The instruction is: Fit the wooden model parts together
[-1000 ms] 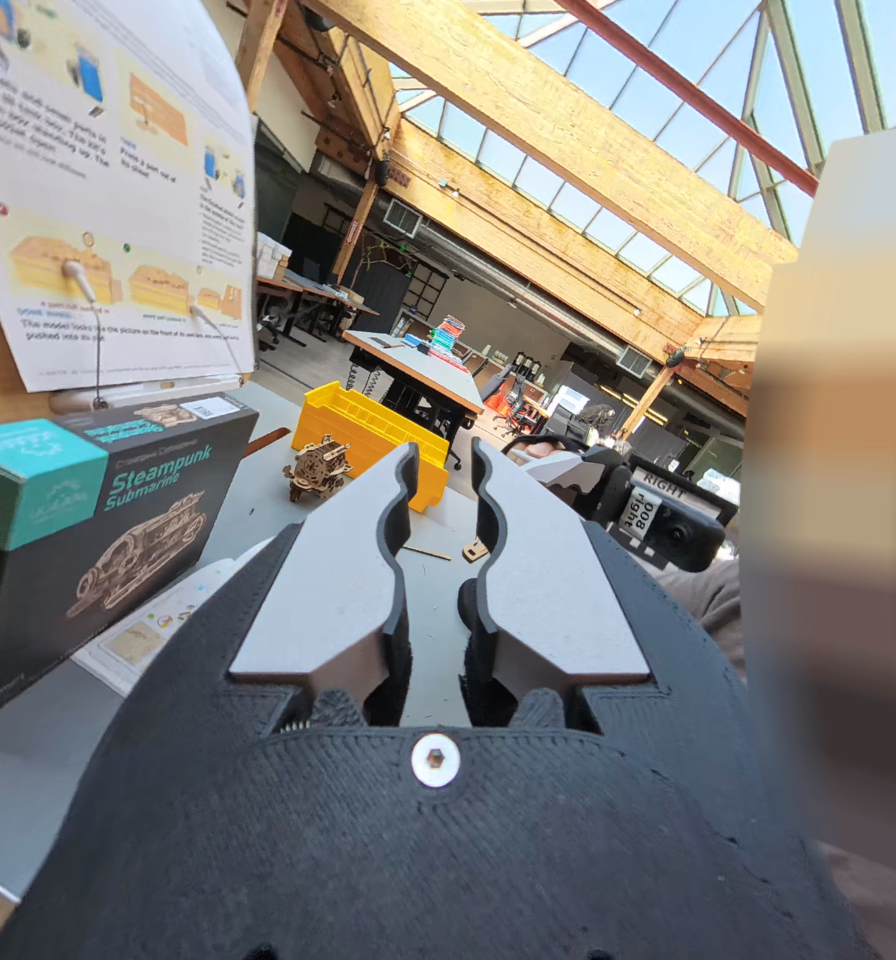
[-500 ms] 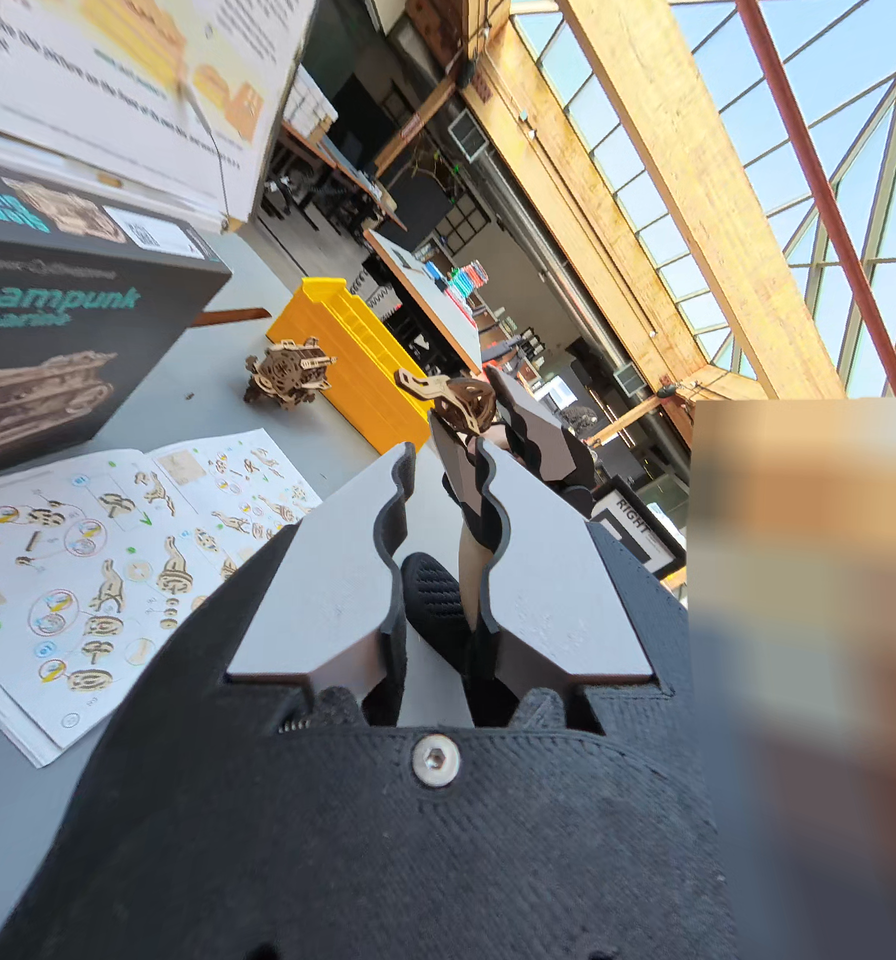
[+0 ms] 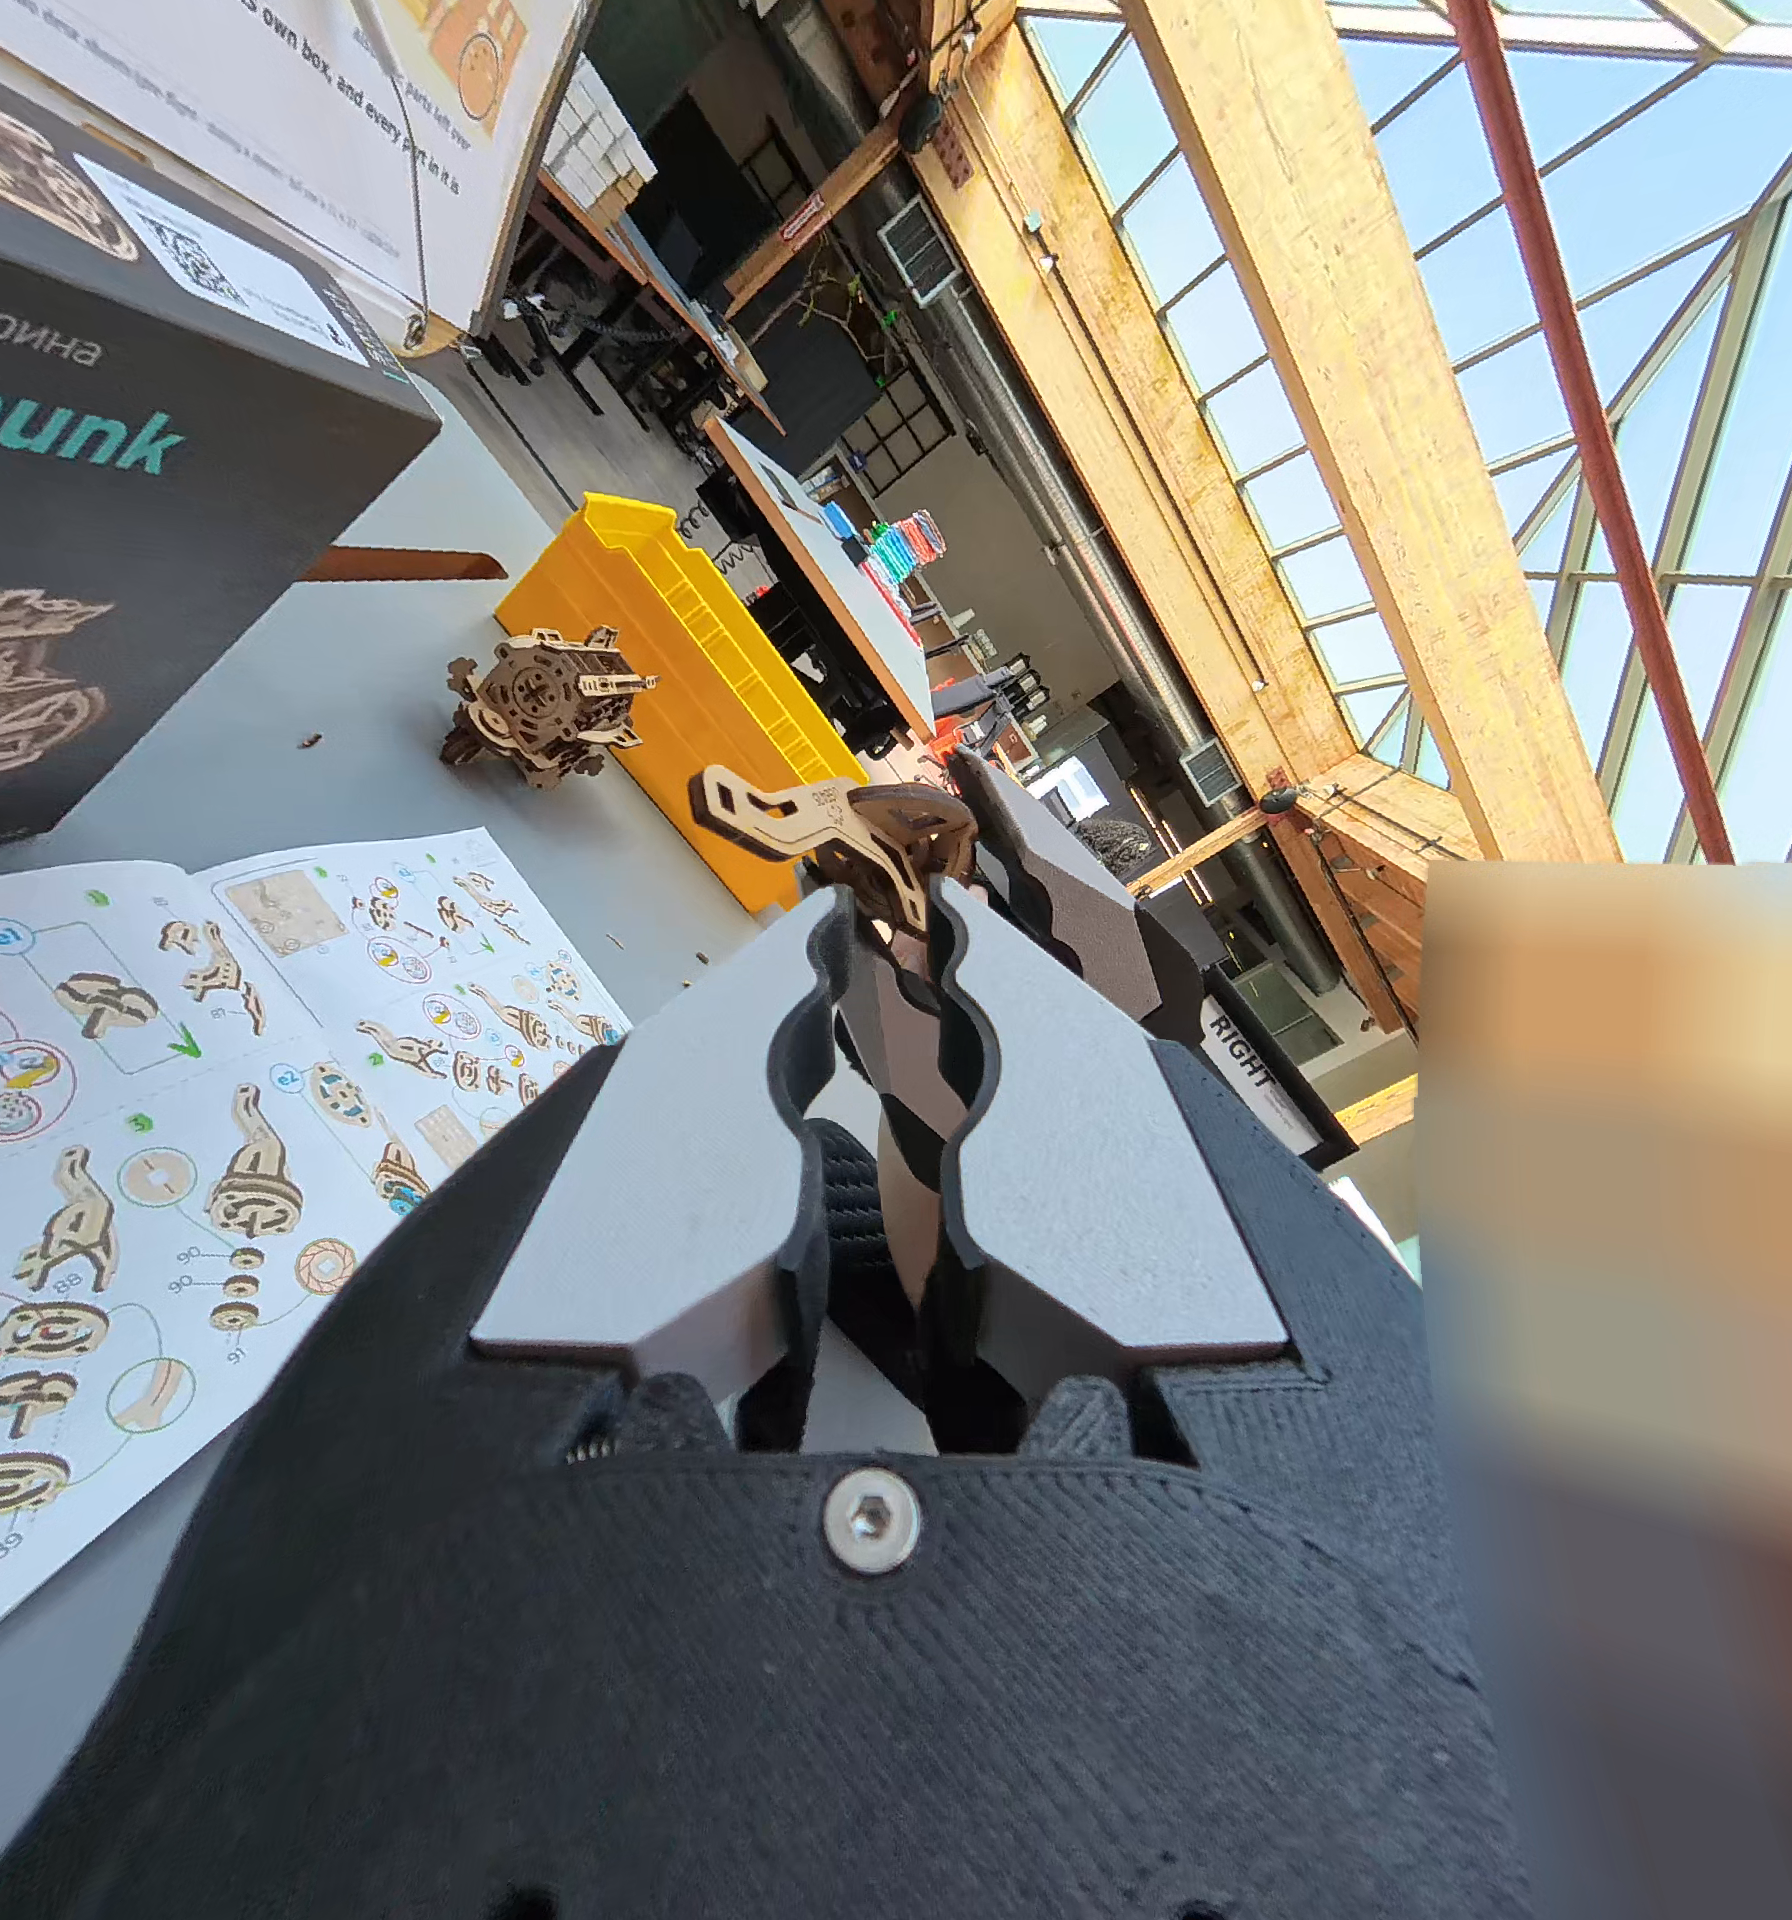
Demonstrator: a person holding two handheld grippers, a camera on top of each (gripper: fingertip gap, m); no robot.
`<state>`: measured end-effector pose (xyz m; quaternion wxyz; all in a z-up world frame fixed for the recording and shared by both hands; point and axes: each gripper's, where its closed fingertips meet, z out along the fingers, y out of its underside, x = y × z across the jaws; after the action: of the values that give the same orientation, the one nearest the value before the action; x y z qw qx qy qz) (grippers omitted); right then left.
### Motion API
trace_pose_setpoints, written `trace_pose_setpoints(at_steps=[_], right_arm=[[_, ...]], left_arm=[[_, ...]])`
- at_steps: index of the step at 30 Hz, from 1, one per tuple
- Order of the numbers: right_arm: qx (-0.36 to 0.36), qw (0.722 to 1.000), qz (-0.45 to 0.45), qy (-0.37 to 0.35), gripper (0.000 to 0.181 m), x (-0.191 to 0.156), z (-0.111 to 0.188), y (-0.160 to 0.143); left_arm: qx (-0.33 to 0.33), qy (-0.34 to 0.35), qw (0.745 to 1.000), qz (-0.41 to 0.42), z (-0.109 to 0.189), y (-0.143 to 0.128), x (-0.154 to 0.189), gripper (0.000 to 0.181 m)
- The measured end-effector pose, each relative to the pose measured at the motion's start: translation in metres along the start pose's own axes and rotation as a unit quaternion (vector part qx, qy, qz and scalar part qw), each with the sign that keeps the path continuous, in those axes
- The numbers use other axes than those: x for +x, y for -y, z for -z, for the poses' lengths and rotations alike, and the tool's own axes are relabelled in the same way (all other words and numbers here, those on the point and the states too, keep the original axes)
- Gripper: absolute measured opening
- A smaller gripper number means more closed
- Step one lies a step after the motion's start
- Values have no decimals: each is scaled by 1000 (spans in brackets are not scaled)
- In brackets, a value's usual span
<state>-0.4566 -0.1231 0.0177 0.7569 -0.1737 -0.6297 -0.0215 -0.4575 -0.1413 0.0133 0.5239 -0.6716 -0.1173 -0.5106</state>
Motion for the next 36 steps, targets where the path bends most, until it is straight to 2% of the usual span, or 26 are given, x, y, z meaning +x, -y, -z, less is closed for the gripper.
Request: trace_pose_setpoints(at_steps=[3, 9, 17, 25, 36], right_arm=[[0, 1000, -11, 3, 34, 0, -1, 0], [4, 1000, -19, 10, 34, -4, -2, 3], [0, 1000, -24, 20, 34, -10, -5, 4], [2, 996, -69, 52, 34, -19, -8, 6], [13, 997, -59, 58, 34, -32, -10, 9]], left_arm=[[-4, 14, 1000, -2, -4, -3, -7, 17], [36, -4, 999, 12, -3, 6, -13, 8], [24, -34, 999, 31, -5, 2, -10, 3], [20, -44, 997, 64, 2, 3, -17, 0], [11, -57, 990, 125, 5, -1, -32, 0]])
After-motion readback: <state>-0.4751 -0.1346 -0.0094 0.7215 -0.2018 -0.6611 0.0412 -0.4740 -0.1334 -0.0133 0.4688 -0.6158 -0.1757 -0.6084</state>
